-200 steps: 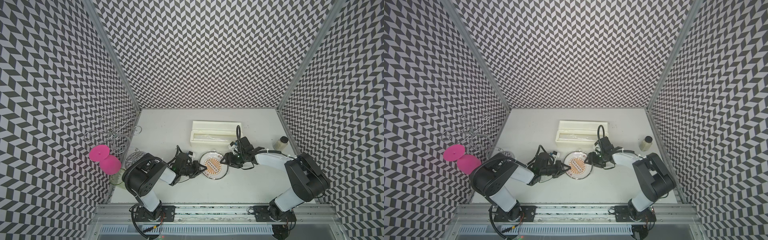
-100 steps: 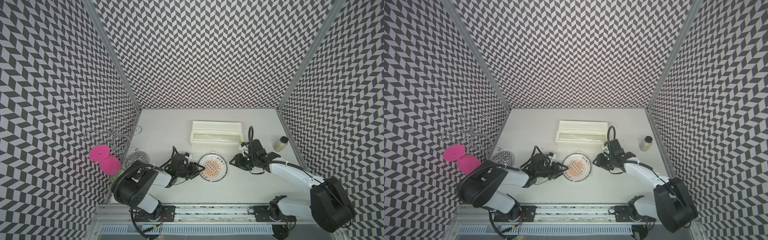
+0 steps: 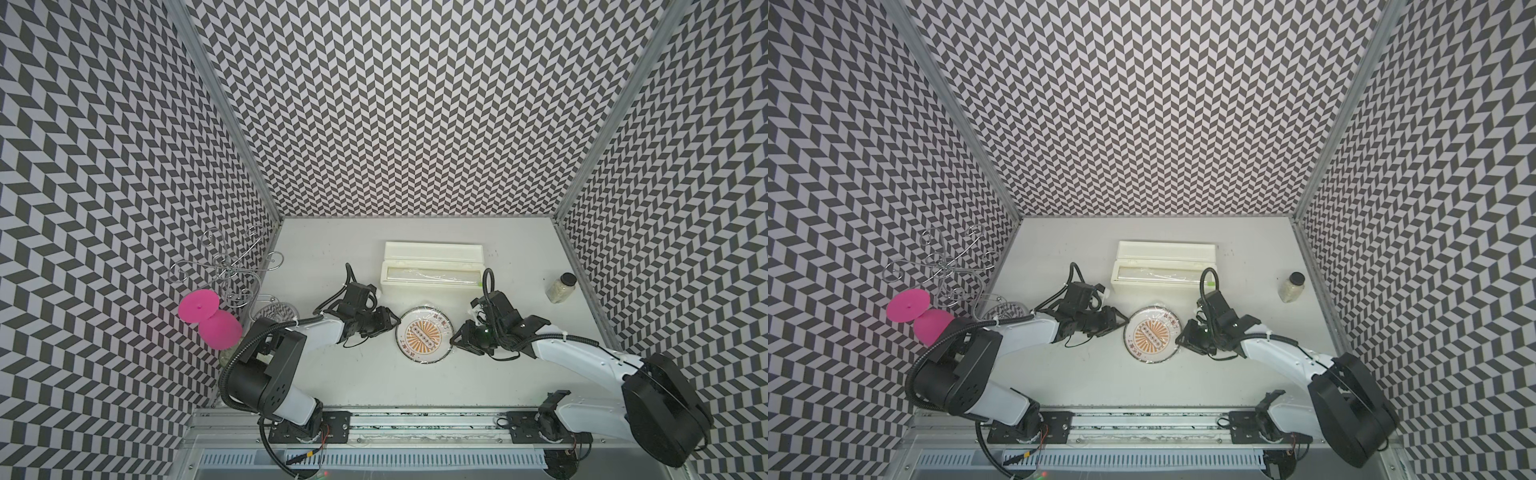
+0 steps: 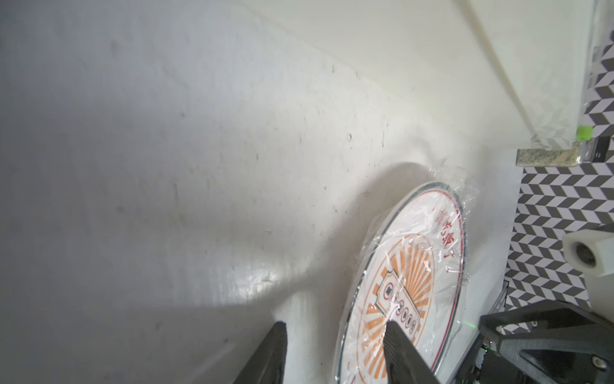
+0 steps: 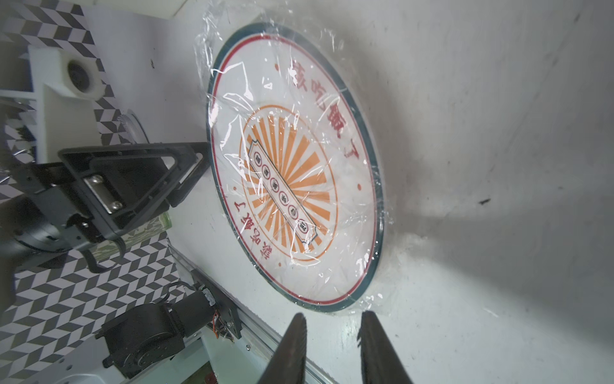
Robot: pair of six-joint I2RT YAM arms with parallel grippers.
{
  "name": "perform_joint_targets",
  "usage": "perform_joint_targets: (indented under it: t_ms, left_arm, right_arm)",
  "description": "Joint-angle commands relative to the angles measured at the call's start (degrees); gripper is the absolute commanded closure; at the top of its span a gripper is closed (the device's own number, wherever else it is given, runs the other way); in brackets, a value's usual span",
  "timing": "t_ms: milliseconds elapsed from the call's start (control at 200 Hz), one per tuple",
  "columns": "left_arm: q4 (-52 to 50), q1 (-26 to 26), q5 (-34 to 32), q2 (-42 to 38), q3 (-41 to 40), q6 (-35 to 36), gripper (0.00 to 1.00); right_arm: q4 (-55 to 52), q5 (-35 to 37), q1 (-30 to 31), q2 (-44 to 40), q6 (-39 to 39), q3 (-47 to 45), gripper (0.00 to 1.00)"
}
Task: Wrap the plate with plastic wrap
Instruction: Place the plate at the center of the board.
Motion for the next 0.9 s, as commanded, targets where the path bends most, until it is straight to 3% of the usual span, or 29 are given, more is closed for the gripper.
perform_joint_targets:
  t_ms: [0, 486, 701, 896]
  left_arm:
    - [-2.13, -1.14, -0.28, 0.89, 0.82, 2.42, 0.56]
    - [-0.1, -3.68, 0.81, 2.62, -0.95, 1.19, 0.8]
    - [4.64, -5.7, 4.73, 5.15, -3.58, -0.47, 1.0]
    - [9.98, -7.38, 11.17, 7.37, -5.3, -3.28, 1.0]
  right_arm:
    - [4.75, -0.39, 0.23, 1.92, 2.09, -1.03, 0.74]
    - [11.22, -1.16, 0.22, 8.87, 1.44, -2.6, 0.78]
    - [20.05, -2.71, 0.21, 11.08, 1.27, -4.15, 0.78]
    - [22.24, -4.08, -1.34, 13.92, -3.73, -4.21, 0.75]
